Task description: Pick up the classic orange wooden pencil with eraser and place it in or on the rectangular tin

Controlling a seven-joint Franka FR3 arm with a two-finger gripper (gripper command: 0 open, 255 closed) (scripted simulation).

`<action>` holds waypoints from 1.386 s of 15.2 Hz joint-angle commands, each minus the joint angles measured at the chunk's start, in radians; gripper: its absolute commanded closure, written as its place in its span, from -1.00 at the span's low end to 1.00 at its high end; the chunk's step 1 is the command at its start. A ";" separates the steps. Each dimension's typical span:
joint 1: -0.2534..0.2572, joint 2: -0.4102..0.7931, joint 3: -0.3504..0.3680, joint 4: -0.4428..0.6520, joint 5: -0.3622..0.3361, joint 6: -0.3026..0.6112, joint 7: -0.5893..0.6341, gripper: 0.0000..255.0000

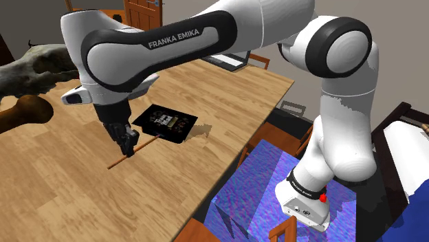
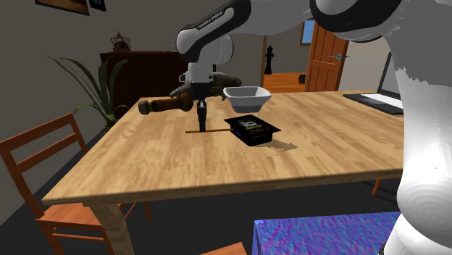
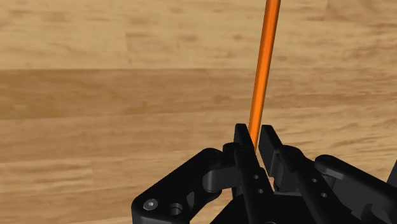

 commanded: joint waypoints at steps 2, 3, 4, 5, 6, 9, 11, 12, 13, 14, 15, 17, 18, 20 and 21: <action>0.001 -0.006 0.001 0.033 0.001 -0.039 0.004 1.00; 0.001 -0.009 0.002 0.042 0.002 -0.051 0.004 1.00; 0.001 -0.012 0.002 0.051 0.002 -0.063 0.005 1.00; 0.001 -0.014 0.003 0.061 0.003 -0.075 0.006 1.00; 0.001 -0.017 0.003 0.071 0.003 -0.087 0.007 1.00; 0.001 -0.023 0.004 0.102 0.004 -0.124 0.011 1.00; 0.002 -0.026 0.005 0.125 0.005 -0.149 0.013 1.00; 0.002 -0.027 0.005 0.137 0.005 -0.162 0.014 1.00; 0.003 -0.028 0.006 0.149 0.005 -0.175 0.015 1.00; 0.003 -0.028 0.006 0.162 0.005 -0.188 0.017 1.00; 0.003 -0.028 0.006 0.162 0.005 -0.189 0.017 1.00; -0.030 -0.061 -0.005 0.122 0.010 -0.186 -0.025 1.00; -0.046 -0.076 -0.011 0.105 0.012 -0.186 -0.046 1.00; -0.078 -0.103 -0.024 0.075 0.015 -0.187 -0.088 1.00; -0.093 -0.115 -0.030 0.062 0.016 -0.188 -0.109 1.00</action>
